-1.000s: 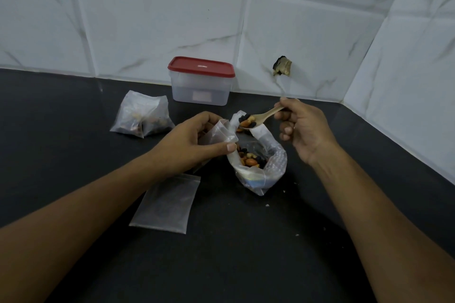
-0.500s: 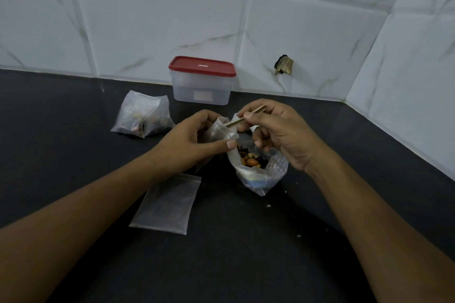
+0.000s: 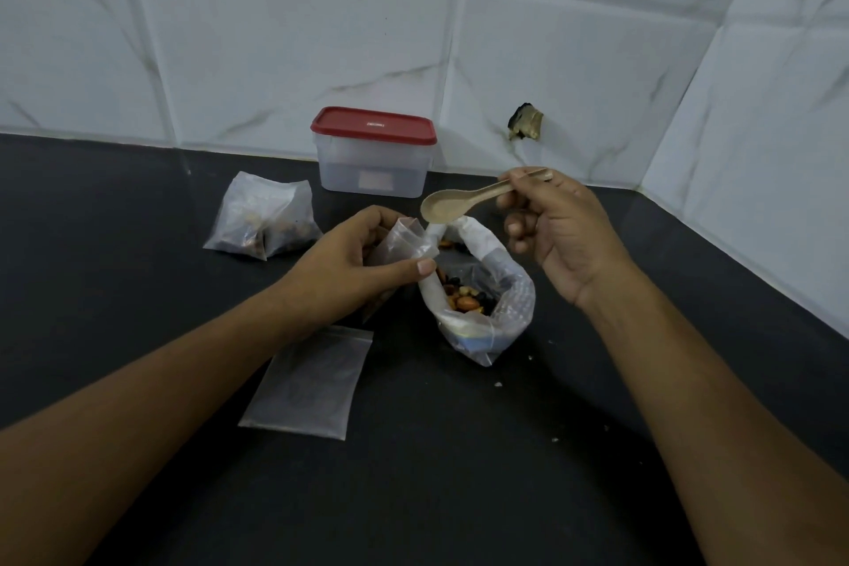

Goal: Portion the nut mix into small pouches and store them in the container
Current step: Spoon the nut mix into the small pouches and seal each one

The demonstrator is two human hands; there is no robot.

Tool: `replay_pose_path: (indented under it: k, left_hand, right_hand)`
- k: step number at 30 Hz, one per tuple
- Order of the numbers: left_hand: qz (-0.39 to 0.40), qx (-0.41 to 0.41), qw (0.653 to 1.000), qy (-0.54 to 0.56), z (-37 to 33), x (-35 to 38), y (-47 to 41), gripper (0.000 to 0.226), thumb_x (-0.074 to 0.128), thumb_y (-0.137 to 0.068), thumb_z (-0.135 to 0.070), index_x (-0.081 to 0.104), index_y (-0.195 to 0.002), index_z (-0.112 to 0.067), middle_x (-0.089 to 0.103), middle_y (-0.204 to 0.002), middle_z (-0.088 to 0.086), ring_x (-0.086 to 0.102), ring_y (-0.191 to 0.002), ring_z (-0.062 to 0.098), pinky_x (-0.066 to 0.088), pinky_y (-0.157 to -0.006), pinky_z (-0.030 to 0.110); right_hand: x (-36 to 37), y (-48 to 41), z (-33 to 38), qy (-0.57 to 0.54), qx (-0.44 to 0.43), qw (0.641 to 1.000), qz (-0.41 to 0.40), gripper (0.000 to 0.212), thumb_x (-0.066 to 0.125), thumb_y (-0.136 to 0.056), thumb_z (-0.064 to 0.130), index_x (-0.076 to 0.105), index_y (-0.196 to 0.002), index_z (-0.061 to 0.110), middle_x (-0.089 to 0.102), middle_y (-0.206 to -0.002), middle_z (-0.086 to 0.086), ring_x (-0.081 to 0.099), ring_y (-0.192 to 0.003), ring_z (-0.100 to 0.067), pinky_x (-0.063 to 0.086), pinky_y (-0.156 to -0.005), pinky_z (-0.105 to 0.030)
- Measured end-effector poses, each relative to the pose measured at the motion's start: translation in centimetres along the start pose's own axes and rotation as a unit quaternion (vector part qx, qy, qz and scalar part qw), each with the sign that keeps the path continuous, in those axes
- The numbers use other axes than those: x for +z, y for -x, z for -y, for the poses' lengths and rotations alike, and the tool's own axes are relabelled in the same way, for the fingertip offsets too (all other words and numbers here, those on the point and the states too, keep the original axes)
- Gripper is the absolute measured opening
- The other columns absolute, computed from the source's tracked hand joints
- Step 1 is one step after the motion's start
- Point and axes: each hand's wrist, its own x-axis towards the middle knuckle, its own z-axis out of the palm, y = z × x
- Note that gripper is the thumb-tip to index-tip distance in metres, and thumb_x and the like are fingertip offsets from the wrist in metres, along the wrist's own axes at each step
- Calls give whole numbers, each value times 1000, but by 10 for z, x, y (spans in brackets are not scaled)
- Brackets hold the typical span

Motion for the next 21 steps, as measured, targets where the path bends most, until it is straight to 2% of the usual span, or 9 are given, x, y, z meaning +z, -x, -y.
replay_pose_path:
  k: [3, 6, 17, 21]
  left_hand:
    - [1, -1, 1000, -2, -1, 1, 0, 59, 79, -74, -50, 59, -126, -33, 73, -118, -9, 71, -108, 11, 57, -98, 45]
    - [4, -2, 1000, -3, -3, 1, 1, 60, 78, -73, -51, 58, -127, -33, 73, -116, -9, 72, -106, 10, 59, -96, 45]
    - [8, -5, 1000, -9, -6, 1, 2, 58, 78, -75, -48, 59, -127, -32, 74, -115, -11, 71, -106, 8, 58, -97, 43]
    - [11, -4, 1000, -11, -7, 2, 3, 57, 77, -75, -49, 58, -127, -32, 75, -112, -9, 73, -102, 17, 60, -93, 48]
  right_hand:
    - [-7, -3, -2, 38, 6, 998, -47, 13, 59, -103, 20, 68, -101, 11, 67, -73, -1, 52, -51, -12, 40, -45, -24]
    - [-12, -4, -5, 110, 13, 993, -51, 15, 59, -105, 22, 67, -102, 11, 67, -73, -2, 56, -50, -12, 46, -44, -25]
    - [-14, -5, -14, 191, 37, 979, 60, 16, 62, -103, 22, 69, -111, 9, 73, -86, -8, 60, -59, -15, 47, -51, -24]
    - [-21, -6, -12, 186, 62, 975, 104, 21, 63, -103, 25, 68, -115, 9, 73, -90, -8, 60, -62, -14, 50, -56, -25]
